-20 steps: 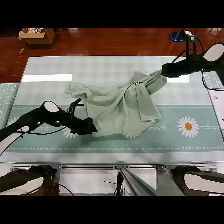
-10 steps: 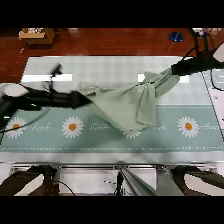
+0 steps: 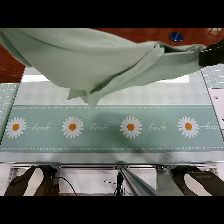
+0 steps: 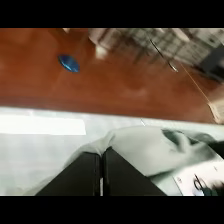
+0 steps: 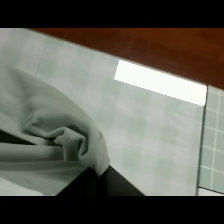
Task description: Fold the shirts.
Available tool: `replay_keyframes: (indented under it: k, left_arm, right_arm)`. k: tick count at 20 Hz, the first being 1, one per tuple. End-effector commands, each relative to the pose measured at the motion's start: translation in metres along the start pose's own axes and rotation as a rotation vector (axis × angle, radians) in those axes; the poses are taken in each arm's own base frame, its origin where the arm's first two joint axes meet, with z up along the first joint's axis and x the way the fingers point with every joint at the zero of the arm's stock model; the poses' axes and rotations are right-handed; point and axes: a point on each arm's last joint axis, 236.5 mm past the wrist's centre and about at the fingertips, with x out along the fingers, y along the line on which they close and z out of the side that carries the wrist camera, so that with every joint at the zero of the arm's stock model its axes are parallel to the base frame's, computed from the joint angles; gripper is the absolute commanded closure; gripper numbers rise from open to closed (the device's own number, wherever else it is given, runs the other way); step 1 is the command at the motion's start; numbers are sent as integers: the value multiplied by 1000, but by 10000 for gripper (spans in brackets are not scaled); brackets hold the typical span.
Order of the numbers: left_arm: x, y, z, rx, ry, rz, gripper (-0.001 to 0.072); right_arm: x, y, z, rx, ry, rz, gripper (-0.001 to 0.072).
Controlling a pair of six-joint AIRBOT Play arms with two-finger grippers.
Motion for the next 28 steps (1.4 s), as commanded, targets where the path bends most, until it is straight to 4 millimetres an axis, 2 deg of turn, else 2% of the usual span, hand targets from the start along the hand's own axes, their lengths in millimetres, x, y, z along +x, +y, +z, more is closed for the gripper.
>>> replay_keyframes:
  k: [1,3,5,7,8,10,12,13,15,16,17,20,22,24,26,28]
  left_arm:
    - [-23,-7,31,28,-92,59,687]
    - [-24,-11,24,30,-59,52,686]
    - [-24,-14,-2,5,49,39,686]
    - [-26,-14,-32,-6,174,52,686]
    - [-28,-11,-46,-1,229,82,686]
    - [-35,8,-79,17,365,177,686]
    - [-42,38,-114,8,499,279,686]
    - [-42,54,-130,-7,547,314,686]
    - [-31,81,-161,-71,607,333,687]
    - [-21,96,-176,-113,617,338,686]
    - [-13,111,-190,-150,623,347,686]
    - [11,165,-222,-231,635,393,686]
    - [29,202,-228,-264,625,438,685]
    - [47,239,-229,-295,588,488,686]
    - [62,273,-233,-323,557,534,685]
    - [77,297,-237,-370,527,553,685]
  right_arm:
    - [-65,-22,26,-28,-144,-100,686]
    - [-103,-35,38,-29,-216,-161,685]
    - [-134,-38,42,-19,-255,-176,686]
    - [-152,-35,32,-7,-224,-163,686]
    - [-155,-32,19,-2,-178,-152,686]
    - [-152,-18,-21,12,-10,-91,686]
    - [-143,11,-56,24,162,34,686]
    - [-137,28,-64,29,221,113,686]
    - [-114,60,-67,63,297,257,687]
    - [-94,69,-66,69,333,298,686]
    - [-71,74,-66,60,368,309,686]
    - [23,91,-67,9,435,299,686]
    - [87,116,-71,-2,445,323,686]
    - [137,136,-78,-6,436,334,686]
    - [172,145,-79,11,404,327,686]
    - [193,148,-70,41,340,323,686]
